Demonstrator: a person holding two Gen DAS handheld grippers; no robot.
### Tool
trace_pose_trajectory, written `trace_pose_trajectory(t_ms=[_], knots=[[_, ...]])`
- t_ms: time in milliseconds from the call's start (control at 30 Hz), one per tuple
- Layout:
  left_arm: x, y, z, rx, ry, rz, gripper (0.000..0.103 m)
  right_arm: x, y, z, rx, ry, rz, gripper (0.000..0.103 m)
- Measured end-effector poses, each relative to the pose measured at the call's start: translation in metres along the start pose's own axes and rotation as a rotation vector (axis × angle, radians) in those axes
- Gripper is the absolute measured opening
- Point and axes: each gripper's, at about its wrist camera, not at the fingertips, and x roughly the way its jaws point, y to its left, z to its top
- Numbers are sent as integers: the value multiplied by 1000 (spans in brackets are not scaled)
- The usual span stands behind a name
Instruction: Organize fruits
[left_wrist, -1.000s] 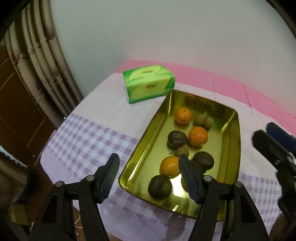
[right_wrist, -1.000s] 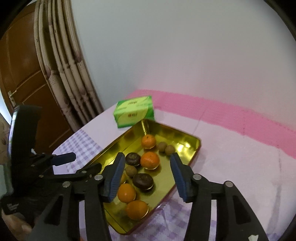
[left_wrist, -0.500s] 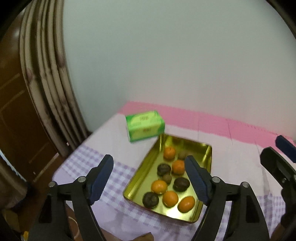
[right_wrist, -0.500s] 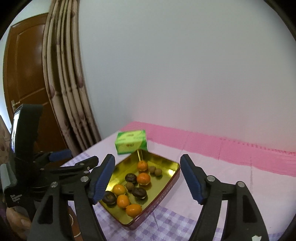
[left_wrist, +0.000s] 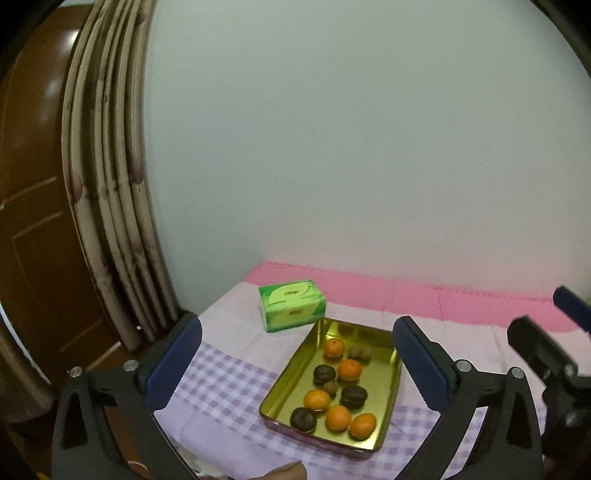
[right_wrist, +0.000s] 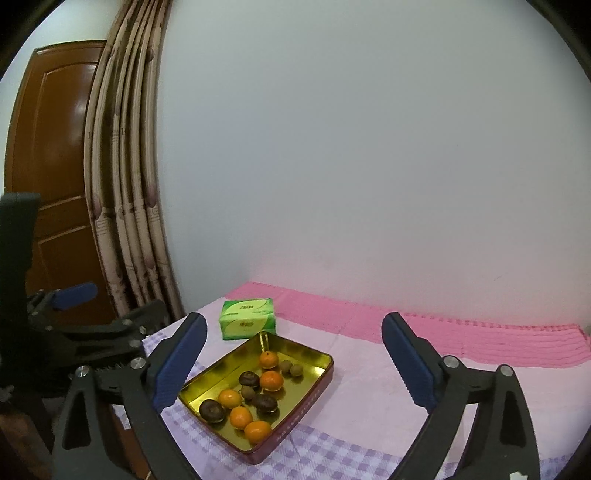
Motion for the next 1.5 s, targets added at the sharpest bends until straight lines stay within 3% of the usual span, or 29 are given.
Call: trace_pose_trajectory(t_ms=[567,1000,1500], knots=[[-3,13,4,-22,8,-3,102,-18,20,4,-56,-55,-49,102],[7,16,0,-31,38,-1,103,-14,15,1,-41,-24,-49,102],[35,11,-16,-7,108,10,103,9,-6,-23,5,74,-61,102]])
